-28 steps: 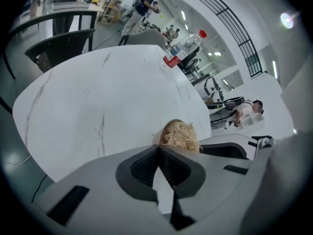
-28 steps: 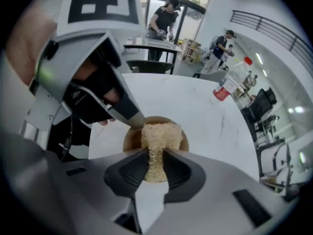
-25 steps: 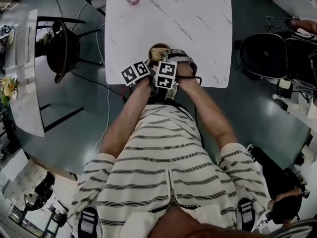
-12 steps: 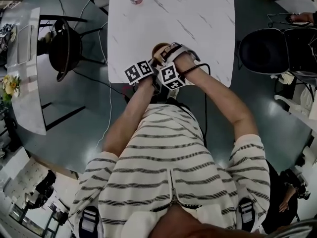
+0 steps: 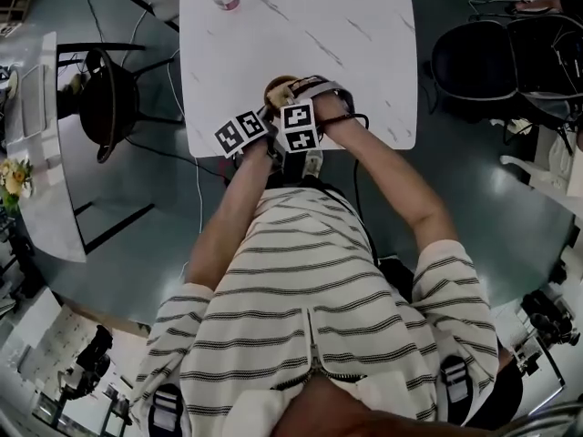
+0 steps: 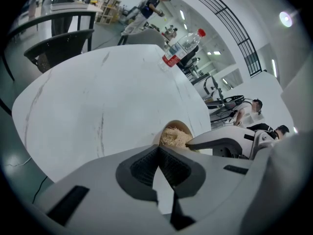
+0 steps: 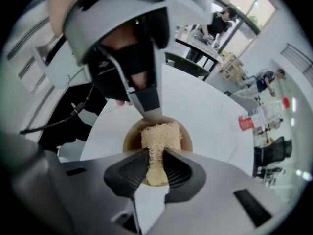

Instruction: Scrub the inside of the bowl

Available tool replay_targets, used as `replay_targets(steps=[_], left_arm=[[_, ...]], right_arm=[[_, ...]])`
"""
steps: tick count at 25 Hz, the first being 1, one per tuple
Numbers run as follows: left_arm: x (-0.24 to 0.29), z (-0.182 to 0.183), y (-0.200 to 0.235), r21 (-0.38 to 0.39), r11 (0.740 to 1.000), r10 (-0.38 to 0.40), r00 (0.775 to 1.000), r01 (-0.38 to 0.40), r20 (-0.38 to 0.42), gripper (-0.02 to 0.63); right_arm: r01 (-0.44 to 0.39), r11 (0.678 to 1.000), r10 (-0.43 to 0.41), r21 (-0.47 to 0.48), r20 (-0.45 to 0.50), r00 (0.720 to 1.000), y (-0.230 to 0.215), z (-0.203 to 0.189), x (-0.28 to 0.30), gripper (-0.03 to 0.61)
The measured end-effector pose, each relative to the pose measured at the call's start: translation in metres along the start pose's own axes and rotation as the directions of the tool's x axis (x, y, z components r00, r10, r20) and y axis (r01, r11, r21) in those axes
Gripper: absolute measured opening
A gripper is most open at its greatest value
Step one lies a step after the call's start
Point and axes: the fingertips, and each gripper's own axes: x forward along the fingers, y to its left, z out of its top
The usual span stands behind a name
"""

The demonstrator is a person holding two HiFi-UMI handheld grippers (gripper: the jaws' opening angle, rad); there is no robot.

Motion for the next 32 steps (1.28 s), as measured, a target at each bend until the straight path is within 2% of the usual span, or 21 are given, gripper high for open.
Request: replay_targets(steps=[3,6,8,11,13,15,18,20,22,23,24,25,26,28,32], left_arm=[[0.0,0.001,0.0,0.006,1.0,0.0,1.0,0.0,0.002,0.006],[0.0,0.002,-0.001,0.011,1.0,0.001,1.0,-0.001,0.005,0.007],[0.0,0.002,-0.001,0.011,1.0,-0.001,1.0,0.001,0.006,0.006],[0.0,0.001,-0.001,0.008,1.0,-0.003,1.0,0.003,0.007,0.006],[0.0,0.001,-0.001,0.01,1.0,-0.002,1.0,0.002,0.009,0.006],[-0.001,0.001,-0.001,0.011,1.0,-0.001,1.0,0.001,0.011,0.006],[-0.001,0.001,-0.001,0.009,1.0,0.001,1.0,-0.001,0.012,0.006],[0.0,0.001,-0.001,0.009,1.0,-0.001,1.0,0.001,0.012,0.006],[-0.001,0.0,-0.002,0.009,1.0,-0.002,1.0,0.002,0.014,0.007],[-0.001,0.001,-0.001,0.008,1.0,-0.002,1.0,0.002,0.015,0.007],[-0.002,0.001,-0.001,0.008,1.0,-0.002,1.0,0.002,0.015,0.007],[-0.002,0.001,-0.001,0.009,1.0,-0.002,1.0,0.002,0.016,0.007],[-0.002,0.002,-0.001,0.009,1.0,-0.002,1.0,0.002,0.016,0.006],[-0.002,0.002,0.0,0.009,1.0,-0.002,1.0,0.002,0.013,0.006],[-0.003,0.002,0.001,0.004,1.0,-0.005,1.0,0.005,0.012,0.006]], right_arm=[[-0.02,0.988,0.015,0.156,0.037,0.999,-0.004,0.0,-0.002,0.095],[-0.052,0.952,0.034,0.301,0.066,0.997,-0.007,0.0,-0.003,0.095],[-0.083,0.911,0.049,0.405,0.094,0.994,-0.009,-0.001,-0.004,0.095],[-0.13,0.826,0.059,0.549,0.145,0.988,-0.012,-0.002,-0.005,0.095],[-0.161,0.753,0.062,0.638,0.174,0.983,-0.014,-0.003,-0.006,0.095],[-0.201,0.656,0.07,0.728,0.206,0.976,-0.015,-0.005,-0.007,0.095],[-0.28,0.461,0.079,0.842,0.275,0.958,-0.02,-0.006,-0.008,0.095],[-0.323,0.349,0.073,0.88,0.318,0.945,-0.021,-0.008,-0.007,0.095],[-0.354,0.269,0.06,0.896,0.351,0.934,-0.02,-0.01,-0.007,0.095],[-0.364,0.242,0.053,0.899,0.362,0.931,-0.021,-0.01,-0.007,0.095],[-0.37,0.227,0.049,0.901,0.369,0.928,-0.021,-0.01,-0.007,0.095],[-0.371,0.224,0.048,0.901,0.37,0.928,-0.022,-0.01,-0.007,0.095],[-0.369,0.236,0.05,0.899,0.368,0.928,-0.022,-0.009,-0.007,0.095],[-0.354,0.301,0.057,0.885,0.354,0.934,-0.022,-0.008,-0.008,0.096],[-0.31,0.473,0.056,0.825,0.322,0.945,-0.02,-0.002,-0.01,0.097]])
